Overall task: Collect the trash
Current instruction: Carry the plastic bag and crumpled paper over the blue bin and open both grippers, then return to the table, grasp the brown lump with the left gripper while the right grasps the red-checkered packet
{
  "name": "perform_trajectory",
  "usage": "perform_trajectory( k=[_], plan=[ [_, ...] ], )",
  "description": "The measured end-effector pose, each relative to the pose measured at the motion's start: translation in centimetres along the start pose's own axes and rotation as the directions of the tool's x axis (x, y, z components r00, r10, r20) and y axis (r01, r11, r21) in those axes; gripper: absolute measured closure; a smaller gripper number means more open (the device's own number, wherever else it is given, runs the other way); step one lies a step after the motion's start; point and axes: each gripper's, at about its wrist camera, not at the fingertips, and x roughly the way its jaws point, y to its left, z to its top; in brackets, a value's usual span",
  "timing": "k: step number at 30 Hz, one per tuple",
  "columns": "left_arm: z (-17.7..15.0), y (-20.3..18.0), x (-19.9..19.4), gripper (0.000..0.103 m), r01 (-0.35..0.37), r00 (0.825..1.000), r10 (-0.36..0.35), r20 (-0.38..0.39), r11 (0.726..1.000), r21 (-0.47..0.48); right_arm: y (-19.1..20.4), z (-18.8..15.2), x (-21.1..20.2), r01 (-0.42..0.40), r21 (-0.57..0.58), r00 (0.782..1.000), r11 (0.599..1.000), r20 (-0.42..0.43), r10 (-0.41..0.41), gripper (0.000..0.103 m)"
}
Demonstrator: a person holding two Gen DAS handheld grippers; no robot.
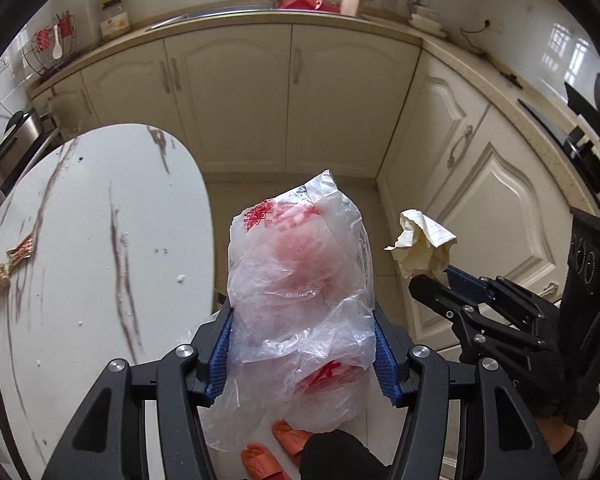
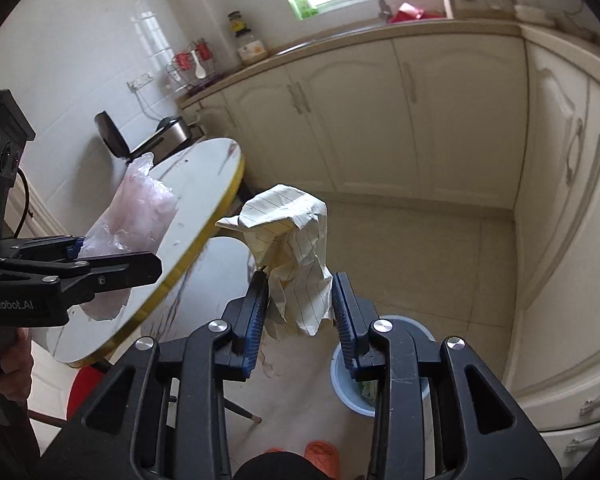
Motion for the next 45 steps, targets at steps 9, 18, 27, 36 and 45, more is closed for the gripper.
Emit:
perform_trajectory(
  k=[9,18,27,36,45],
  plan=[
    [2.6,-0.1,8.6,0.048,0.030,0.992,-0.028,-0.124,0.999,0.018,-7.4,-2.1,4.4,0.104,0.154,0.992,0.983,-0.093,-0.090,0.046],
    [3.6,-0.9,16.3,0.046,0.044,0.974,-0.035,-0.225,0.998,0.036,-11.3,-4.4,4.4,0.175,0.236,0.980,0.956,-0.129,-0.148,0.041],
    [4.2,-0.8,17.5,0.018,0.005,0.978,0.004,-0.207,0.999,0.047,-11.4,-4.6,1.8,0.175,0.237,0.983,0.956,-0.093,-0.157,0.041],
    [3.3,0.7,11.3,0.017,0.001,0.995,0.001,-0.100,1.000,0.017,-8.1,-3.8,-1.9,0.152,0.204,0.988,0.967,-0.030,-0.149,0.040],
    [-0.6,5.5,0.5,0.009,-0.032,0.995,0.035,0.090,0.999,-0.030,0.7,-1.3,-5.2,0.109,0.044,0.992,0.993,0.059,-0.111,0.033]
  ],
)
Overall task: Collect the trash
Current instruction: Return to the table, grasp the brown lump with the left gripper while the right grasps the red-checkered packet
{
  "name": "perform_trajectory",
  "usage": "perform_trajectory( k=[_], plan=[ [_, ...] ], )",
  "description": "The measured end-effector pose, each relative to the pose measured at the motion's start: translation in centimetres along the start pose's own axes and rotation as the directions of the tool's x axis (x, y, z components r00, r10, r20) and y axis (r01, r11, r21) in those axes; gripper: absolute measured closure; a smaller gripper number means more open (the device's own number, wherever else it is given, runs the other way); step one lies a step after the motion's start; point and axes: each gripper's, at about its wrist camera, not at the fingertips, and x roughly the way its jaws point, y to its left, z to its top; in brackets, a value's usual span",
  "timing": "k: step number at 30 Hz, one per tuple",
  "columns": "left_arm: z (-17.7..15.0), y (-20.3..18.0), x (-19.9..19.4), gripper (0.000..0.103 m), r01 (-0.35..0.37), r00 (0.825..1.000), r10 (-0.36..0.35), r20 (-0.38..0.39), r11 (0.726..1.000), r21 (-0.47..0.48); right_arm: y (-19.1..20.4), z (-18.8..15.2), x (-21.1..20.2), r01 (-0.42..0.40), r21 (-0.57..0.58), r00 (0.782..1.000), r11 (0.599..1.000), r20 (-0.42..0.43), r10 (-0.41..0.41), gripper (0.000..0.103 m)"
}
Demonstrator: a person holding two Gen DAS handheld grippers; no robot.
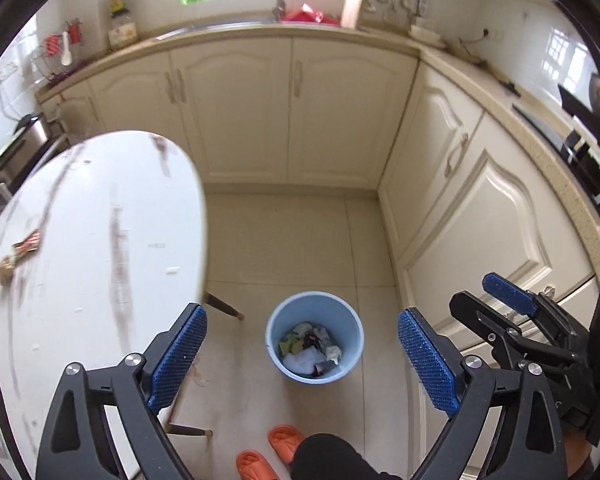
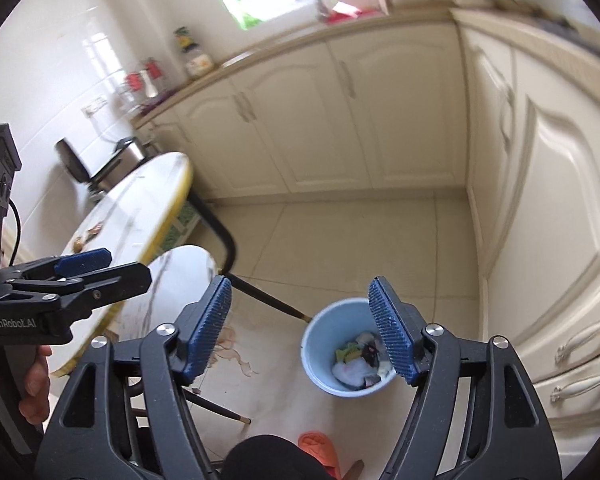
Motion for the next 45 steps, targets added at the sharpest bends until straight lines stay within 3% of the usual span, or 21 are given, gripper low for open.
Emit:
perform_trajectory(
  k=[8,13,17,27,30,35,37,38,45],
  plan=[
    [-3.0,9.9,-5.9,0.006,-0.135,0.987,0.143,0.077,0.986,-0.101,9.7,2.3,0.4,-0.082,-0.190,0.997,0.978,-0.002,0.084,0.027],
    [-4.3,18.4,-6.4,0.006,-0.254,0.964,0.264,0.025,0.946,-0.199,16.4,4.3,3.1,-0.084,-0.328,0.996,0.941,-0.031,0.078,0.023],
    [-2.9,23.1,-4.7,0.006,-0.317,0.946,0.323,-0.018,0.913,-0.258,21.7,5.5,6.8,-0.131,-0.406,0.991,0.905,-0.088,0.104,0.023],
    [0.0,33.8,4.1,0.008,-0.326,0.945,0.311,-0.096,0.898,-0.297,28.6,7.0,17.6,-0.169,-0.515,0.972,0.840,-0.228,0.055,0.023],
    [0.7,35.7,7.2,0.017,-0.334,0.942,0.315,-0.114,0.897,-0.288,29.6,7.4,19.6,-0.191,-0.517,0.966,0.834,-0.251,0.066,0.023],
    [1.2,37.3,9.5,0.035,-0.262,0.965,0.244,-0.097,0.917,-0.302,31.6,7.9,21.8,-0.199,-0.539,0.964,0.819,-0.256,0.065,0.023],
    [1.4,37.5,9.8,0.056,-0.246,0.969,0.232,-0.081,0.923,-0.295,32.5,8.2,22.9,-0.217,-0.552,0.960,0.805,-0.272,0.071,0.023],
    [1.4,37.7,9.8,0.060,-0.243,0.970,0.231,-0.076,0.924,-0.296,33.0,8.2,23.4,-0.215,-0.562,0.959,0.798,-0.277,0.063,0.023],
    [-0.8,39.5,8.3,0.061,-0.233,0.972,0.215,-0.089,0.918,-0.321,37.2,7.5,26.4,-0.273,-0.625,0.943,0.731,-0.326,0.074,0.023]
  ],
)
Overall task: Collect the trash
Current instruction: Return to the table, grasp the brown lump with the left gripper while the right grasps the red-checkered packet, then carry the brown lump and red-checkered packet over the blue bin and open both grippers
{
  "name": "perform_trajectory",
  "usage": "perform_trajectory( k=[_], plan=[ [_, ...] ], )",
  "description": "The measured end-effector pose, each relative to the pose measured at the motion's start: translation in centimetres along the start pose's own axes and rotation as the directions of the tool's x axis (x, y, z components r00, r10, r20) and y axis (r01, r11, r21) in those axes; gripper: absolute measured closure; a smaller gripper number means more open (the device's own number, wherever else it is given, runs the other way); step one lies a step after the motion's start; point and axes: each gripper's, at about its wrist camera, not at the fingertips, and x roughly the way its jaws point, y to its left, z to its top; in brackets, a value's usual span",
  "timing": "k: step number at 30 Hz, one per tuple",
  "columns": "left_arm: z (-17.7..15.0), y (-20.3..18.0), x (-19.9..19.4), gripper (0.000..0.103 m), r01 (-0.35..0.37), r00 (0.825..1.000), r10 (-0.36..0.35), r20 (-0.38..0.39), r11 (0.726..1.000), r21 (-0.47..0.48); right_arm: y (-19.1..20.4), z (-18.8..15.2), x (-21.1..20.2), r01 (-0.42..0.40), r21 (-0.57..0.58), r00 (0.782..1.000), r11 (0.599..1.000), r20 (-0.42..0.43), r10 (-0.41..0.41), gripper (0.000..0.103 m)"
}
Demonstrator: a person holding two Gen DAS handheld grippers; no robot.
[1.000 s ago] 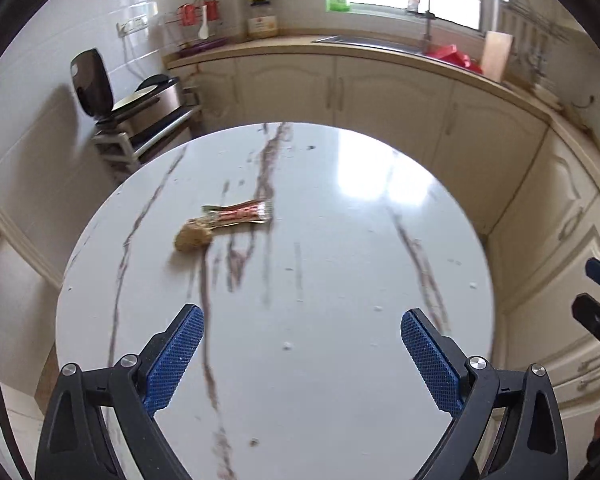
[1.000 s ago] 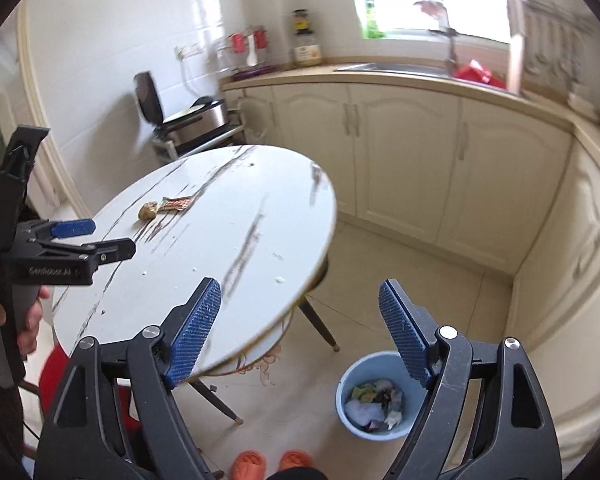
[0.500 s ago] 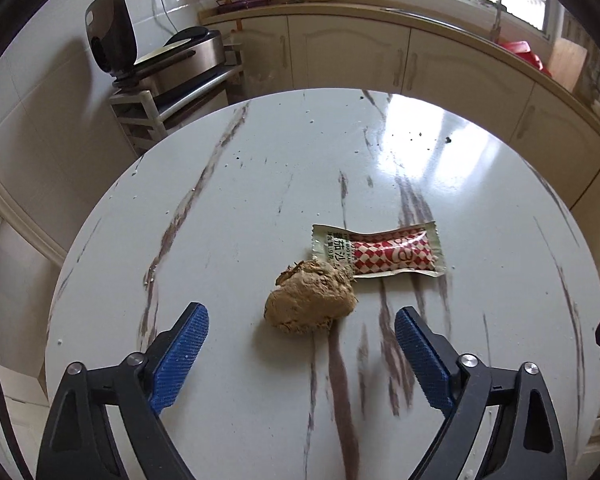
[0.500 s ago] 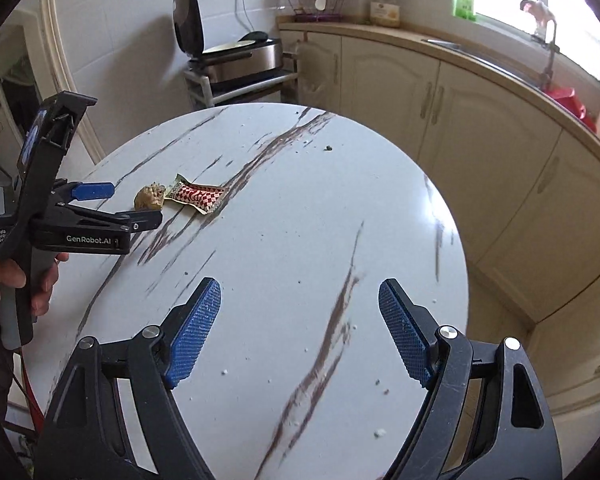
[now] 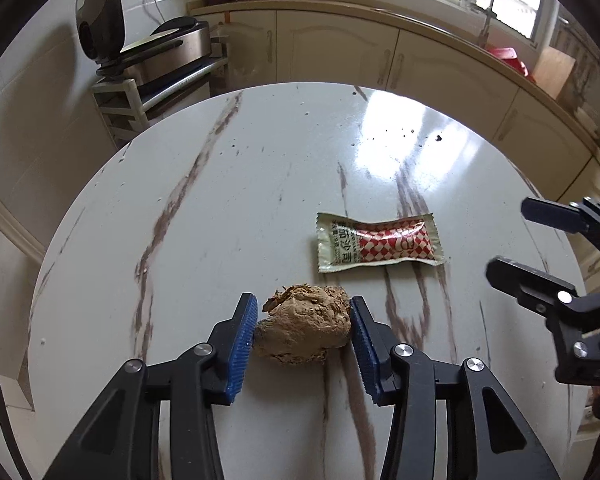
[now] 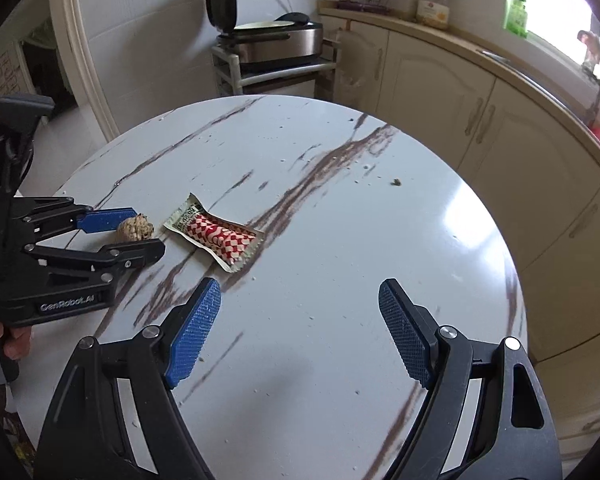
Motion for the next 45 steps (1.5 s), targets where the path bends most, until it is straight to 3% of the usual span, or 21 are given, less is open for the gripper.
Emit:
perform_trajectory(
  k=[7,12,15,20,24,29,34,39,45],
  plan=[
    [-2.0,3.1,-3.0,0.061,-0.026,1.000,0.026,0.016,0.999,-0.025,4.5,2.3,3.6,-0.030,-0.190,0.999,0.981,-0.029,0.025,0.023],
    [-2.7,4.1,-4.4,0.061,-0.033,0.999,0.033,0.011,0.999,-0.043,5.3,3.1,5.6,-0.065,-0.240,0.996,0.969,-0.067,0.051,0.028],
    [-3.2,3.8,-5.1,0.060,-0.016,1.000,0.017,0.015,0.999,-0.052,5.3,3.3,6.0,-0.122,-0.232,0.991,0.965,-0.084,0.105,0.040],
    [-3.3,3.0,-5.8,0.060,-0.008,1.000,0.009,0.016,0.998,-0.056,5.1,2.5,5.2,-0.153,-0.213,0.986,0.965,-0.095,0.135,0.081],
    [-3.5,2.0,-6.4,0.060,0.010,1.000,-0.009,0.019,0.998,-0.056,4.9,1.2,4.0,-0.140,-0.182,0.987,0.973,-0.098,0.124,0.091],
    [-4.3,-0.5,-8.8,0.060,0.015,0.999,-0.013,0.039,0.999,-0.038,4.0,-1.4,0.6,-0.192,-0.099,0.981,0.976,-0.054,0.187,0.093],
    [-5.3,-4.3,-12.1,0.060,0.023,0.997,-0.023,0.072,1.000,-0.001,2.6,-4.5,-5.6,-0.210,-0.043,0.976,0.977,0.051,0.212,0.093],
    [-6.8,-9.8,-15.1,0.060,0.033,0.996,-0.038,0.085,0.997,0.065,0.2,-8.5,-11.2,-0.199,0.017,0.972,0.980,0.131,0.195,0.093],
    [-8.3,-18.9,-17.7,0.060,0.086,0.992,-0.101,0.080,0.980,0.179,-5.2,-15.3,-17.6,-0.127,0.170,0.970,0.977,0.229,0.086,0.092]
  ],
)
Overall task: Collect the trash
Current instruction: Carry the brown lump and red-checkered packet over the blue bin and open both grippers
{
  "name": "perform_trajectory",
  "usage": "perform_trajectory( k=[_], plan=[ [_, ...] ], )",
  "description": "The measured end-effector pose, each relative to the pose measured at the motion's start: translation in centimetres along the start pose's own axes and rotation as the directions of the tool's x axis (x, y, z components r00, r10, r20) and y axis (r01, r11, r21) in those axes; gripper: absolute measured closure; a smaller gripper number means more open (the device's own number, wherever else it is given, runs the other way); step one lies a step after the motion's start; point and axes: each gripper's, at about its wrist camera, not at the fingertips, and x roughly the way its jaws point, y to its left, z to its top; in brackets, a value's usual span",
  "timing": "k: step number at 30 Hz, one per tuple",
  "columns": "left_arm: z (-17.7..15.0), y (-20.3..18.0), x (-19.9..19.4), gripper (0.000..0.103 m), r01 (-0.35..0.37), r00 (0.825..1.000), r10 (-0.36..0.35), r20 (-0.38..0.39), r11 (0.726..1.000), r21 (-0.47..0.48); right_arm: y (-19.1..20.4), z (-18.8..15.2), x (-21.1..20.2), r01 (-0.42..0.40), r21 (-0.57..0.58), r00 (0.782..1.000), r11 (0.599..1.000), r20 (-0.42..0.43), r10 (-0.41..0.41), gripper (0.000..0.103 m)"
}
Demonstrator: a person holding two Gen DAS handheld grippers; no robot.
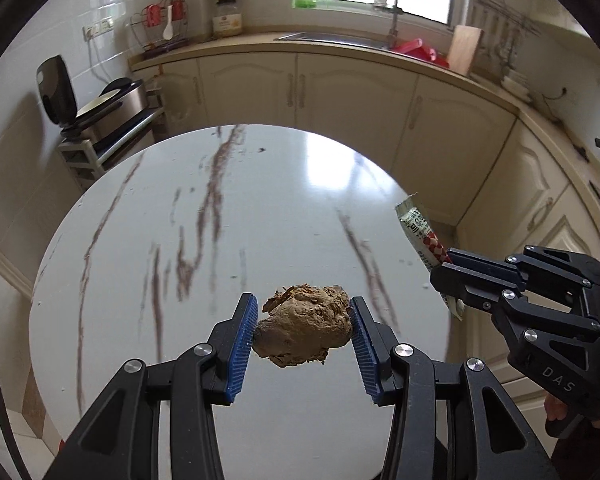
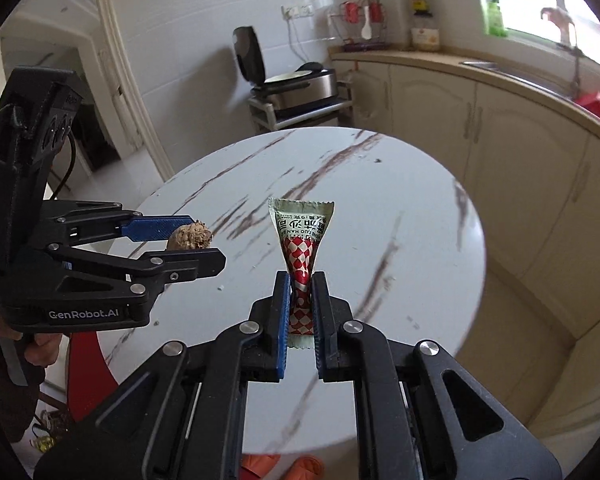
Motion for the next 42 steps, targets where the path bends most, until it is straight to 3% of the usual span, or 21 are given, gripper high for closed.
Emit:
perform_trajectory(
  k=[4,10,19,23,29,30,31,33,37,42],
  plan=[
    [0.4,-6.9,-0.3,0.060,0.065,0.998,-0.064,-0.014,0.994,0.089,-5.2,-3.7,-5.1,0.069,0.143,0.995,0.987,0.069,-0.079,0.092],
    [1.3,-15.8,2.0,0.060,0.157,0.987,-0.146,-0.071,0.971,0.181,-11.5,-9.5,-9.3,0.213,0.307,0.967,0.928,0.067,-0.244,0.092],
    [1.8,-24.9,8.5,0.060,0.192,0.973,-0.145,-0.178,0.940,0.281,-17.3,-15.0,-10.1,0.229,0.450,0.963,0.863,0.026,-0.269,0.091],
    [2.6,-27.1,11.5,0.060,0.199,0.967,-0.138,-0.215,0.935,0.295,-19.2,-16.7,-9.6,0.239,0.486,0.962,0.841,0.000,-0.274,0.091],
    [4.1,-27.1,15.1,0.059,0.194,0.966,-0.124,-0.227,0.927,0.321,-21.0,-18.1,-9.0,0.241,0.516,0.962,0.822,-0.017,-0.272,0.091],
    [4.0,-27.6,15.5,0.052,0.190,0.967,-0.119,-0.226,0.927,0.324,-21.2,-18.4,-8.9,0.237,0.520,0.963,0.820,-0.018,-0.268,0.091],
    [3.9,-27.8,15.6,0.039,0.188,0.968,-0.118,-0.223,0.927,0.324,-21.4,-18.6,-8.8,0.237,0.523,0.964,0.819,-0.019,-0.266,0.091],
    [3.6,-28.0,15.5,0.026,0.173,0.973,-0.110,-0.202,0.929,0.327,-21.6,-18.9,-8.4,0.236,0.531,0.965,0.814,-0.025,-0.263,0.091],
    [2.9,-27.7,15.6,0.020,0.154,0.978,-0.096,-0.187,0.932,0.328,-21.8,-18.9,-7.4,0.229,0.537,0.968,0.812,-0.037,-0.248,0.090],
    [2.8,-27.1,14.5,0.020,0.137,0.981,-0.085,-0.172,0.938,0.318,-21.4,-18.7,-6.7,0.213,0.534,0.973,0.818,-0.036,-0.230,0.090]
  ],
)
